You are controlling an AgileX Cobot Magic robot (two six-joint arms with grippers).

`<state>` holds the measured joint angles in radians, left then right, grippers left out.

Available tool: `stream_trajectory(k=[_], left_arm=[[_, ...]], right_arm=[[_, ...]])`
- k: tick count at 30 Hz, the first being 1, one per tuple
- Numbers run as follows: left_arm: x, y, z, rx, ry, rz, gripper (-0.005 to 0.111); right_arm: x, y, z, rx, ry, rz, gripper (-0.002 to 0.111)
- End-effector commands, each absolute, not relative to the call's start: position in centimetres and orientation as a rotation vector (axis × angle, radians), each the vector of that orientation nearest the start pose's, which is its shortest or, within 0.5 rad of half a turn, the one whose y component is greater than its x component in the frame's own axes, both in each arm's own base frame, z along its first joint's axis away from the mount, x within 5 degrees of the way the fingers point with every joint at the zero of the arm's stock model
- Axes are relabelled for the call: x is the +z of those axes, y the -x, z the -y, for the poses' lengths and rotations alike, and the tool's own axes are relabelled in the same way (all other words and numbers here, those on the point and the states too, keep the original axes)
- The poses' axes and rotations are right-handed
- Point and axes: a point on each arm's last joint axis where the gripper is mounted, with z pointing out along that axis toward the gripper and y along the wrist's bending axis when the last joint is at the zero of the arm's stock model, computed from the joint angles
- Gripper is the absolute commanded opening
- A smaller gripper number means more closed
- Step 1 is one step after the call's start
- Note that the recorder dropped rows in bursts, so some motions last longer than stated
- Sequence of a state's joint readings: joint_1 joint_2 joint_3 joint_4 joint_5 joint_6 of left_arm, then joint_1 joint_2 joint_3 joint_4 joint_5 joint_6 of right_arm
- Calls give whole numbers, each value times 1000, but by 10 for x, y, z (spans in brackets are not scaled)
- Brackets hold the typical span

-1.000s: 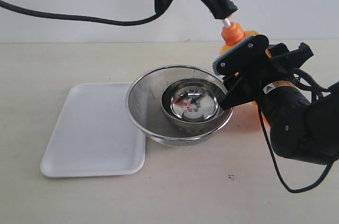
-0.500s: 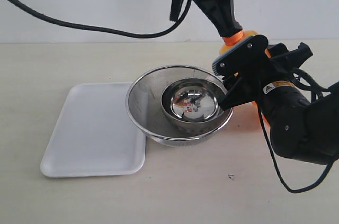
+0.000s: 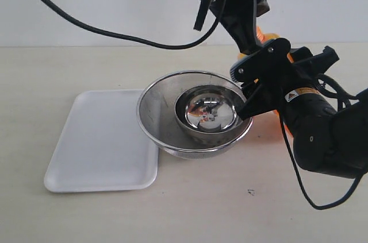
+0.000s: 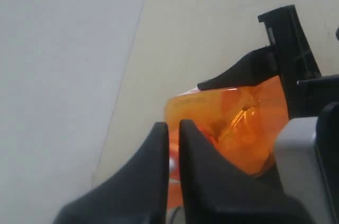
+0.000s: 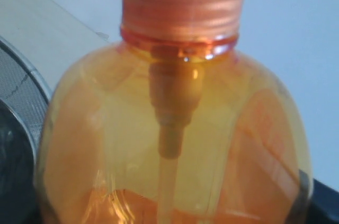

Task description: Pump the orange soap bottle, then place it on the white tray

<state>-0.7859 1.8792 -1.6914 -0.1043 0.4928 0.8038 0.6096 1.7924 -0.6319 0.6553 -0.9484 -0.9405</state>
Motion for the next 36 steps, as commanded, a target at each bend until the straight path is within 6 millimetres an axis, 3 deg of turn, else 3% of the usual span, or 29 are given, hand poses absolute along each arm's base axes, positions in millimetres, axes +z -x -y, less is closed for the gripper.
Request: stream_trajectory(k=[1, 13, 36], left_arm=[[324, -312, 318, -73, -1552, -1594, 5], [319, -318, 305, 92, -1535, -1709, 5], [318, -322, 298, 199, -1515, -1761, 5]], right_arm=[[167, -287, -145, -410, 629, -1645, 0], [167, -287, -145, -408, 627, -1646, 0], [167, -287, -145, -407, 626, -1646, 0]])
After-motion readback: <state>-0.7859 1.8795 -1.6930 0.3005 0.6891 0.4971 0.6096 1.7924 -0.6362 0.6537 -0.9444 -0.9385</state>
